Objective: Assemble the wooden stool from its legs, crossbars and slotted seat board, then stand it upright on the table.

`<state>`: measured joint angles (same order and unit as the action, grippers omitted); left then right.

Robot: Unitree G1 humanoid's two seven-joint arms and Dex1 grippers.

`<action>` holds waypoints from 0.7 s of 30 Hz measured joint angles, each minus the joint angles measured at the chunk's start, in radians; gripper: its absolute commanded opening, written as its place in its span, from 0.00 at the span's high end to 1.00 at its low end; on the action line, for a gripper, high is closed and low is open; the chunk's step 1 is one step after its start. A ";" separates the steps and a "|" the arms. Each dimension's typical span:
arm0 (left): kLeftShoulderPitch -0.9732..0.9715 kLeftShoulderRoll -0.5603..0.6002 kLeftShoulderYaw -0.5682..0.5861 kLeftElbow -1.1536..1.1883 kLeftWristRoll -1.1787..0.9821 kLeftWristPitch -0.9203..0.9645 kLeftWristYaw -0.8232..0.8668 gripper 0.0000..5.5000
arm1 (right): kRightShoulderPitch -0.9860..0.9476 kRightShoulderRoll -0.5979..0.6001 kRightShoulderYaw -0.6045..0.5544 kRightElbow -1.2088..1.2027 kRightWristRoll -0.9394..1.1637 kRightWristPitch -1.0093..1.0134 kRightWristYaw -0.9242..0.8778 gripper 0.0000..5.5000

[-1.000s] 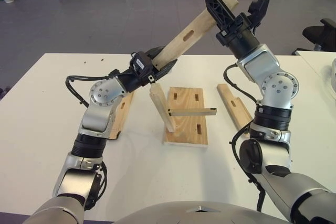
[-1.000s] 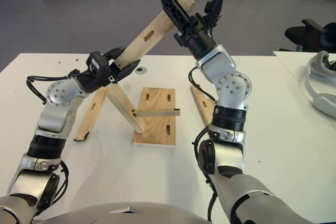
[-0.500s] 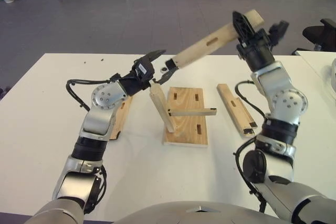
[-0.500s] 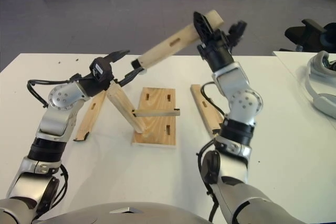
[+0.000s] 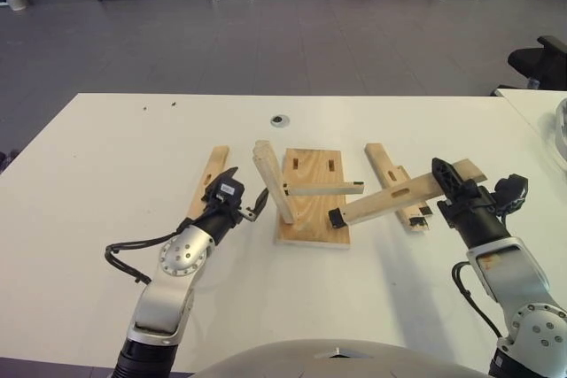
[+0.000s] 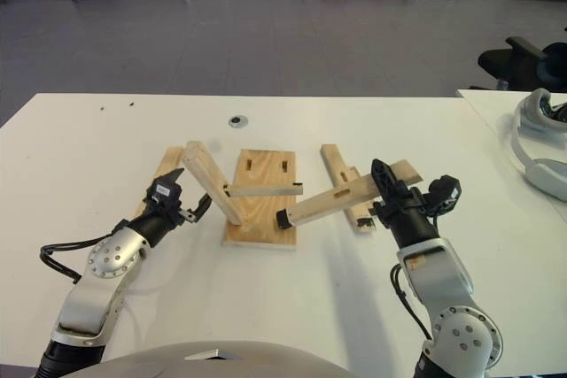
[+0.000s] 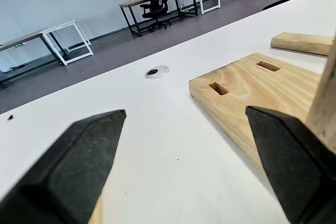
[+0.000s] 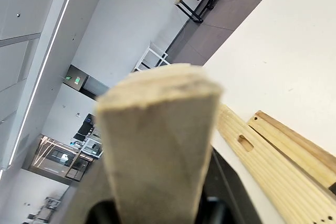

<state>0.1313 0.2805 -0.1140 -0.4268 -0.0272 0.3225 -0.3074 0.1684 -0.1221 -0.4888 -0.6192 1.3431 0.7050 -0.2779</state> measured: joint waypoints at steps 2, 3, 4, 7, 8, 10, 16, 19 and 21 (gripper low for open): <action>-0.011 -0.013 -0.001 -0.012 -0.009 0.000 0.000 0.24 | 0.006 -0.013 0.034 -0.025 -0.016 -0.016 -0.020 0.82; -0.014 -0.022 -0.004 -0.021 -0.011 0.000 0.000 0.24 | 0.010 -0.022 0.047 -0.034 -0.021 -0.022 -0.032 0.82; -0.016 -0.026 -0.012 -0.031 -0.012 0.001 0.000 0.24 | 0.016 -0.024 0.059 -0.042 -0.028 -0.033 -0.043 0.82; -0.021 -0.039 -0.021 -0.042 -0.012 0.011 0.001 0.24 | 0.022 -0.029 0.085 -0.065 -0.056 -0.061 -0.082 0.82; -0.021 -0.040 -0.022 -0.045 -0.012 0.017 0.000 0.24 | 0.020 -0.041 0.097 -0.072 -0.070 -0.067 -0.087 0.82; -0.022 -0.042 -0.032 -0.050 -0.020 0.022 -0.006 0.24 | -0.002 -0.073 0.112 -0.092 -0.101 -0.072 -0.109 0.82; -0.020 -0.050 -0.092 -0.093 -0.047 0.045 -0.031 0.24 | -0.072 -0.192 0.194 -0.121 -0.277 -0.078 -0.093 0.82; -0.020 -0.059 -0.102 -0.105 -0.056 0.061 -0.032 0.24 | -0.101 -0.260 0.265 -0.142 -0.377 -0.055 -0.064 0.82; -0.024 -0.063 -0.114 -0.110 -0.061 0.067 -0.032 0.24 | -0.090 -0.276 0.327 -0.154 -0.457 -0.062 -0.032 0.82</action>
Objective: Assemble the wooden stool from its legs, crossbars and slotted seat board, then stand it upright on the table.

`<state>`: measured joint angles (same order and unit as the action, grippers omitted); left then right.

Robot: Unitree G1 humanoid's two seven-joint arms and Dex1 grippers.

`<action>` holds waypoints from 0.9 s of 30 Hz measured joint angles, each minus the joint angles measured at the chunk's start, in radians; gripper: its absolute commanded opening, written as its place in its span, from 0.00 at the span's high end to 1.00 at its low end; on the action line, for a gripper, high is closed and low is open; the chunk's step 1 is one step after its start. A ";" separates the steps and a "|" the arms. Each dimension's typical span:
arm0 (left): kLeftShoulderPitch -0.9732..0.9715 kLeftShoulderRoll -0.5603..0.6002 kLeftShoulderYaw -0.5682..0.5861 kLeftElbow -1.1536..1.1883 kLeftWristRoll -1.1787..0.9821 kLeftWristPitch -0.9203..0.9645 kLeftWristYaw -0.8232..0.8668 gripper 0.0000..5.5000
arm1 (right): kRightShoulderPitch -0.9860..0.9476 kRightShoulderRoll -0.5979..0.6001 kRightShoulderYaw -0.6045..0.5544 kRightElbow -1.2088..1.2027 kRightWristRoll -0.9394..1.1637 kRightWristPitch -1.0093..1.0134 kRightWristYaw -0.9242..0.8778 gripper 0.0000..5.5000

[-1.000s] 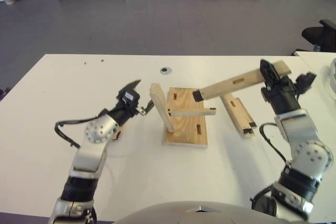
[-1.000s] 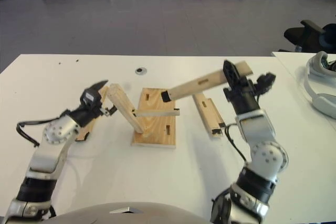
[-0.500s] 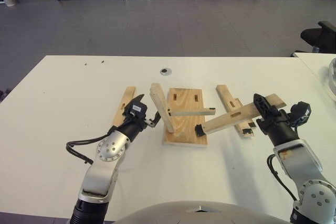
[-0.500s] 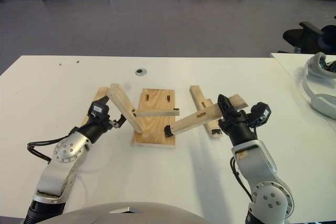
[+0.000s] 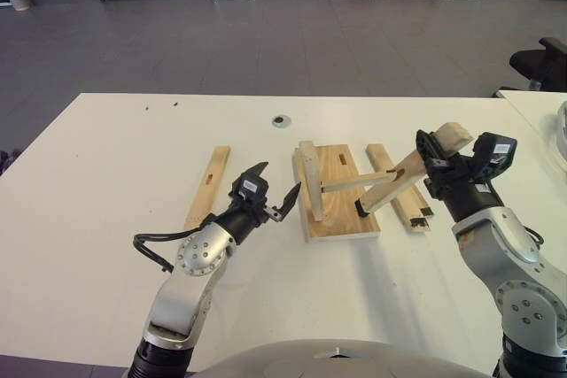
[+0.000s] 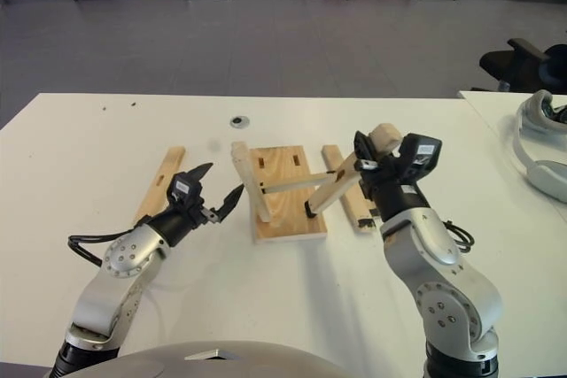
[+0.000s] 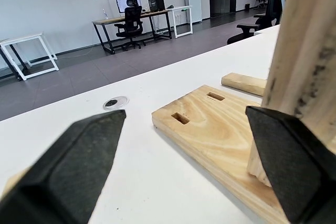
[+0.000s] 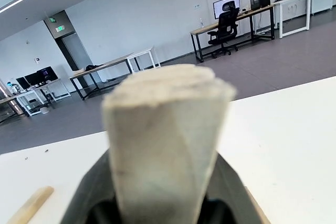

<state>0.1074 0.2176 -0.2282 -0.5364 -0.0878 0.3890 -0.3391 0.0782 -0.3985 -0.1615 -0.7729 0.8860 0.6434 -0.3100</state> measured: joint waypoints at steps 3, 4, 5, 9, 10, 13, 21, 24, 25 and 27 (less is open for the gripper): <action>-0.008 -0.006 -0.007 -0.003 -0.003 0.011 0.001 0.24 | 0.026 -0.009 0.050 -0.002 -0.073 -0.012 0.027 0.81; -0.010 -0.007 -0.009 -0.003 -0.003 0.013 0.001 0.24 | 0.029 -0.008 0.055 -0.002 -0.088 -0.017 0.032 0.81; -0.016 -0.008 -0.016 -0.003 -0.004 0.016 0.000 0.24 | 0.031 -0.005 0.066 -0.003 -0.112 -0.021 0.037 0.81; -0.024 -0.015 -0.027 -0.003 -0.002 0.022 0.002 0.24 | 0.035 -0.053 0.116 0.006 -0.203 0.021 0.072 0.66; -0.024 -0.017 -0.036 -0.005 0.001 0.025 0.004 0.24 | 0.052 -0.064 0.146 0.022 -0.219 0.050 0.095 0.62; -0.027 -0.015 -0.055 -0.006 0.024 0.062 0.031 0.24 | 0.042 -0.094 0.167 0.014 -0.234 0.060 0.150 0.53; -0.058 -0.039 -0.097 0.005 0.094 0.109 0.096 0.24 | 0.025 -0.073 0.173 0.010 -0.263 0.075 0.207 0.49; -0.088 -0.058 -0.096 0.025 0.102 0.129 0.123 0.24 | 0.018 -0.075 0.184 0.007 -0.276 0.078 0.224 0.49; -0.099 -0.067 -0.095 0.035 0.104 0.136 0.135 0.24 | 0.013 -0.075 0.186 0.007 -0.287 0.079 0.236 0.49; -0.115 -0.073 -0.095 0.043 0.110 0.150 0.146 0.24 | 0.008 -0.079 0.189 0.007 -0.293 0.078 0.248 0.49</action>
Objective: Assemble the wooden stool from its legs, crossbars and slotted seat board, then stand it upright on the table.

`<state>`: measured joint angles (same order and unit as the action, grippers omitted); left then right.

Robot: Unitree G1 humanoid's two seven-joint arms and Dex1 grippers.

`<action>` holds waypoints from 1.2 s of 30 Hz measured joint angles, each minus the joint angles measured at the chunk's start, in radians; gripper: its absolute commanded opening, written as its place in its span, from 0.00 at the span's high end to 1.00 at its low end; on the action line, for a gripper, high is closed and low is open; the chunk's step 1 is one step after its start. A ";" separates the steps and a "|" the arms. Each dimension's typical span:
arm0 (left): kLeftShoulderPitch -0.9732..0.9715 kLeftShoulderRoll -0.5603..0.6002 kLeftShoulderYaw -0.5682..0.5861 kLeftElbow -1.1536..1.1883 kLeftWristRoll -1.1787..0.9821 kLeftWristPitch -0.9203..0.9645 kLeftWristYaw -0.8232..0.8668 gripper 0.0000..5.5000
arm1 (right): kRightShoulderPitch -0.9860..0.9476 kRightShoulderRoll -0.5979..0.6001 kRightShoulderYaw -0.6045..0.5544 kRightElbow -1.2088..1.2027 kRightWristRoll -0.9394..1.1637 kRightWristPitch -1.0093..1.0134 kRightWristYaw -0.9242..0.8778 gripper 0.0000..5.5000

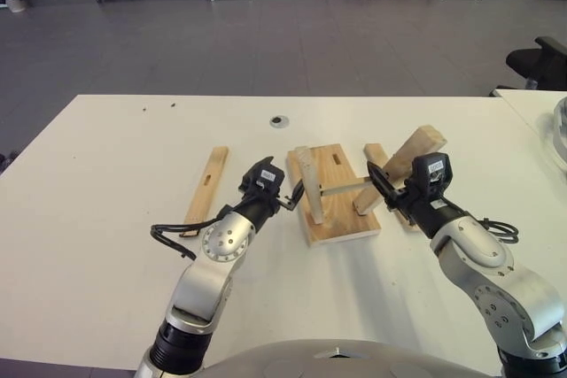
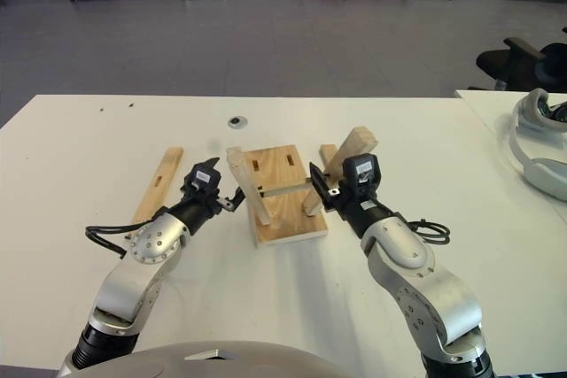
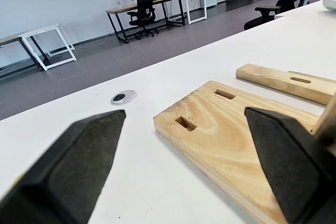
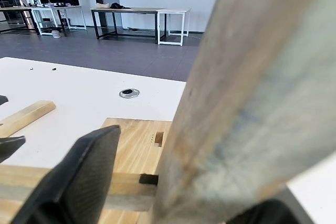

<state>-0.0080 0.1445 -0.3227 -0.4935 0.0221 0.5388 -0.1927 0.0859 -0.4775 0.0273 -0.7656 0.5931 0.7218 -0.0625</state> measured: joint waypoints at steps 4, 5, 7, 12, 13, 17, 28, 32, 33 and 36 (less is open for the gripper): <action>0.005 0.002 0.015 0.000 -0.019 -0.023 -0.026 0.24 | 0.008 -0.029 -0.008 0.006 -0.006 -0.033 0.132 0.49; 0.016 0.018 0.027 -0.002 -0.028 -0.042 -0.041 0.24 | 0.029 -0.061 -0.025 0.006 -0.003 -0.058 0.204 0.49; 0.041 0.048 0.063 0.001 -0.041 -0.053 -0.063 0.24 | 0.072 -0.096 -0.093 0.004 0.034 -0.092 0.312 0.49; 0.086 0.109 0.131 0.020 -0.052 -0.074 -0.097 0.24 | 0.176 -0.190 -0.281 0.025 0.083 -0.160 0.543 0.49; 0.095 0.123 0.136 0.021 -0.052 -0.079 -0.105 0.24 | 0.208 -0.221 -0.315 0.034 0.101 -0.165 0.605 0.49; 0.102 0.208 0.132 0.073 -0.025 -0.063 -0.152 0.24 | 0.306 -0.352 -0.237 0.151 -0.042 -0.244 0.815 0.49; -0.266 0.187 -0.006 0.594 0.038 -0.146 -0.305 0.24 | -0.128 -0.225 0.254 0.675 -0.483 -0.493 0.917 0.49; -0.551 0.119 0.049 1.005 -0.049 -0.360 -0.520 0.24 | -0.107 -0.212 0.365 0.485 -0.344 -0.339 1.102 0.49; -0.572 0.114 0.053 1.055 -0.065 -0.416 -0.576 0.24 | -0.103 -0.217 0.374 0.446 -0.320 -0.324 1.132 0.49; -0.636 0.211 0.110 1.319 -0.065 -0.591 -0.654 0.24 | -0.101 -0.286 0.287 0.455 -0.322 -0.336 1.140 0.49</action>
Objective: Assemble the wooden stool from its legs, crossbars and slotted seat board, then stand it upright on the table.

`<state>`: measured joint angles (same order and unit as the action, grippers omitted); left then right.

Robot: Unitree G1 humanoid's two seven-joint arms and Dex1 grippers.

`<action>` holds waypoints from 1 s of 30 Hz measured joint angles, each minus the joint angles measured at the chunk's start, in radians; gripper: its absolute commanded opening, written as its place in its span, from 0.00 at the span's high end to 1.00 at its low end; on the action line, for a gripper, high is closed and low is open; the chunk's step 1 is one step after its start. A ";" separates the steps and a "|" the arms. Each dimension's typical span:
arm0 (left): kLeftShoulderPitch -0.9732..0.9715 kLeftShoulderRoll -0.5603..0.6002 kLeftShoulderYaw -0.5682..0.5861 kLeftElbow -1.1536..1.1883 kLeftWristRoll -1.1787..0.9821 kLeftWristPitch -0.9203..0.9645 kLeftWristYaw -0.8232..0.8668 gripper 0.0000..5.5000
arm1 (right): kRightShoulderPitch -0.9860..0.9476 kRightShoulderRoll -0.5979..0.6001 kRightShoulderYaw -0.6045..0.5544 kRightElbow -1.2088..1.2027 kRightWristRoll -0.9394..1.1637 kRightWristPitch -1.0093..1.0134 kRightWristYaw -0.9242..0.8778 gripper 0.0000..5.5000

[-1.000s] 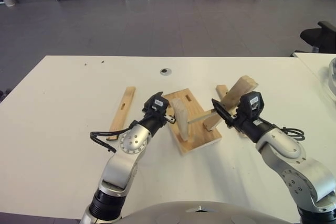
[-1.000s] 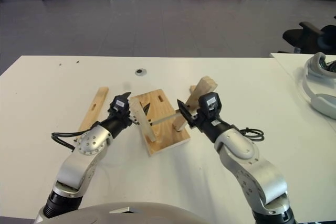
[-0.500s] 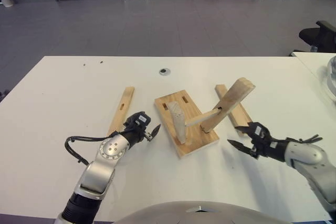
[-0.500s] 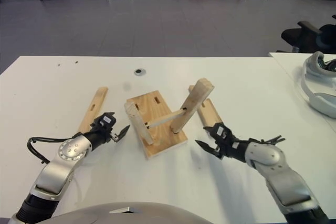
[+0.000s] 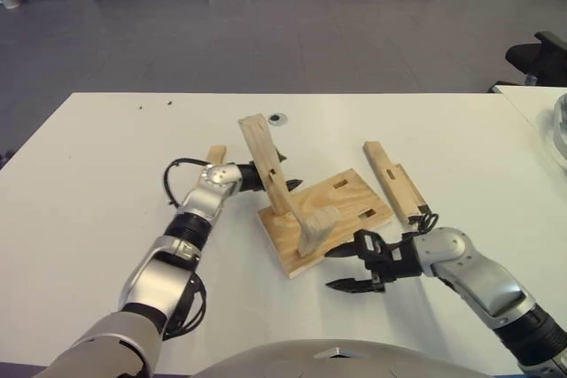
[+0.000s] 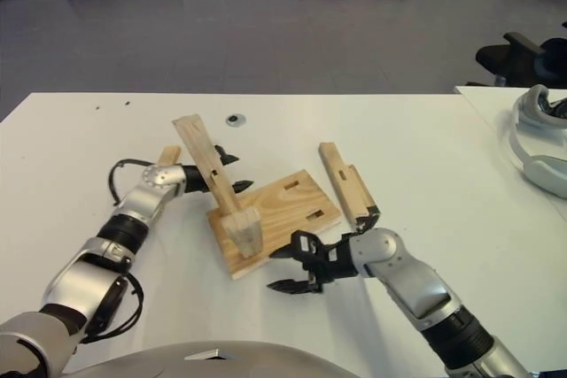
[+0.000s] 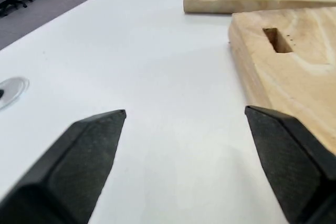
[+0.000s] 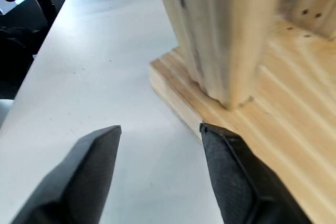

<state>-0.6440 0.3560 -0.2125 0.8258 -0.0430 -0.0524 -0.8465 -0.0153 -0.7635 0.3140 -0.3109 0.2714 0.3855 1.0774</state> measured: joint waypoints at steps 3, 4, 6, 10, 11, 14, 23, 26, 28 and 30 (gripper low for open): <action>-0.036 0.152 0.104 0.113 -0.018 -0.096 -0.018 0.24 | -0.022 -0.064 -0.164 0.108 0.020 -0.023 -0.006 0.49; -0.023 0.187 0.129 0.094 -0.032 -0.116 -0.045 0.24 | -0.038 -0.085 -0.204 0.156 0.022 -0.039 0.000 0.49; 0.068 0.221 0.143 -0.038 -0.068 -0.109 -0.102 0.24 | -0.078 -0.087 -0.233 0.229 0.002 -0.076 -0.014 0.49; 0.335 0.253 0.072 -0.469 -0.077 -0.026 -0.218 0.24 | -0.235 0.004 -0.186 0.469 -0.153 -0.209 -0.167 0.49; 0.395 0.291 0.045 -0.572 -0.059 0.002 -0.241 0.24 | -0.278 0.030 -0.169 0.543 -0.198 -0.253 -0.206 0.49; 0.514 0.443 -0.028 -0.856 0.072 0.072 -0.282 0.24 | -0.418 0.101 -0.083 0.821 -0.348 -0.435 -0.280 0.49; 0.340 0.112 -0.041 -0.602 0.137 0.193 0.098 0.24 | -0.348 0.078 -0.103 0.819 -0.272 -0.487 -0.121 0.49; 0.158 0.054 -0.018 -0.292 0.159 0.118 0.179 0.24 | -0.222 0.053 -0.111 0.593 -0.209 -0.379 -0.048 0.49; 0.064 0.041 -0.023 -0.114 0.173 0.017 0.181 0.24 | -0.138 0.020 -0.109 0.423 -0.156 -0.274 -0.002 0.49; 0.012 0.046 -0.020 -0.003 0.173 -0.061 0.156 0.24 | -0.091 0.001 -0.119 0.306 -0.148 -0.211 0.010 0.49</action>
<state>-0.6318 0.4023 -0.2324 0.8224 0.1302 -0.1133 -0.6901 -0.1063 -0.7620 0.1953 -0.0045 0.1234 0.1743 1.0875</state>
